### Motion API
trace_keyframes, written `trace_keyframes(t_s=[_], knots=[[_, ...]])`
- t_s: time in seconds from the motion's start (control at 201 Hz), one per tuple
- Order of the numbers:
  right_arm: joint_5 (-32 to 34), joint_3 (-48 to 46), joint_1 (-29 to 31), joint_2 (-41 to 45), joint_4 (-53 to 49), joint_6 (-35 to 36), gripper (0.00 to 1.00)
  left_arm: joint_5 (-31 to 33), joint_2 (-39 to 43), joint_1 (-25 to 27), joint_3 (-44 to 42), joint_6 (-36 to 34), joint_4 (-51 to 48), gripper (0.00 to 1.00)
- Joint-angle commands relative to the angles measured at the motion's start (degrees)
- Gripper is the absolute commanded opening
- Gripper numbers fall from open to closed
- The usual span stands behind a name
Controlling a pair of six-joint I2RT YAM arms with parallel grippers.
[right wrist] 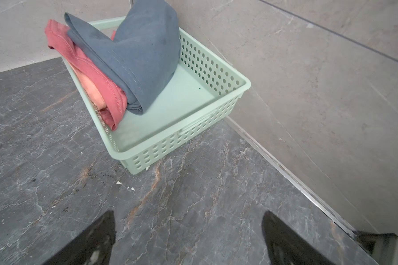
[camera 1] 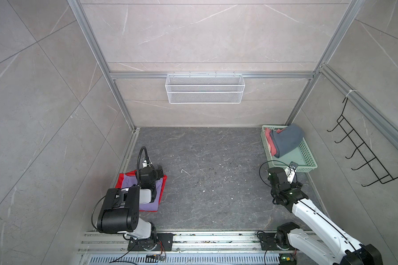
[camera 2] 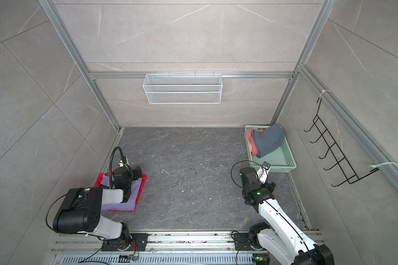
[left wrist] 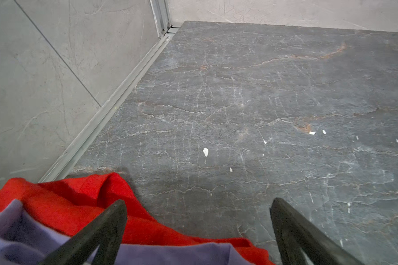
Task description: Fold and stack the t-shirts
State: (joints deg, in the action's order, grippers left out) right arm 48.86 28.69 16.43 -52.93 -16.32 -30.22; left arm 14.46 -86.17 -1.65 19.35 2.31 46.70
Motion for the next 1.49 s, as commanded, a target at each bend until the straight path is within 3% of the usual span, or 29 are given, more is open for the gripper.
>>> trace_keyframes(t_s=[0.0,0.234,0.443,0.543,0.622,0.811,0.921,0.966,1.011,1.07,1.14,1.205,1.488], knots=[[-0.8,-1.1,-0.1,-2.6,8.1,5.9,1.0,-1.4,0.0,-0.3,0.6,1.0,3.3,1.0],[-3.2,-5.6,-0.2,-7.8,28.0,16.6,1.0,-1.3,0.2,-0.3,0.4,0.8,3.3,1.0],[-6.9,-10.3,-0.2,-18.4,50.9,18.2,1.0,-1.1,0.3,-0.2,0.3,0.8,3.4,1.0],[-10.3,-7.4,-0.3,-23.0,52.9,24.1,1.0,-1.2,0.2,-0.2,0.3,0.8,3.4,1.0],[-12.8,-9.0,-1.3,-27.4,64.7,28.7,1.0,-1.2,0.2,-0.3,0.4,0.8,3.4,1.0],[-23.0,-7.0,-3.9,-31.4,63.5,29.5,1.0,-1.2,0.2,-0.2,0.4,0.8,3.4,1.0],[-33.0,-6.1,-7.9,-31.8,60.8,28.0,1.0,-1.2,0.1,-0.2,0.4,0.8,3.3,1.0],[-36.2,-7.6,-8.7,-33.5,65.5,28.6,1.0,-1.2,0.2,-0.3,0.4,0.8,3.4,1.0],[-35.2,-9.8,-8.8,-35.5,72.6,28.6,1.0,-1.2,0.2,-0.2,0.4,0.8,3.3,1.0],[-35.5,-8.4,-9.2,-33.1,65.3,27.6,1.0,-1.2,0.2,-0.1,0.4,0.8,3.3,1.0],[-35.4,-9.3,-9.3,-34.8,70.5,28.3,1.0,-1.2,0.1,-0.2,0.4,0.8,3.3,1.0],[-35.5,-8.6,-9.2,-33.6,66.5,27.8,1.0,-1.2,0.1,-0.2,0.4,0.8,3.3,1.0],[-35.4,-8.6,-9.4,-34.2,67.6,27.7,1.0,-1.3,0.0,-0.3,0.7,0.9,3.1,1.0]])
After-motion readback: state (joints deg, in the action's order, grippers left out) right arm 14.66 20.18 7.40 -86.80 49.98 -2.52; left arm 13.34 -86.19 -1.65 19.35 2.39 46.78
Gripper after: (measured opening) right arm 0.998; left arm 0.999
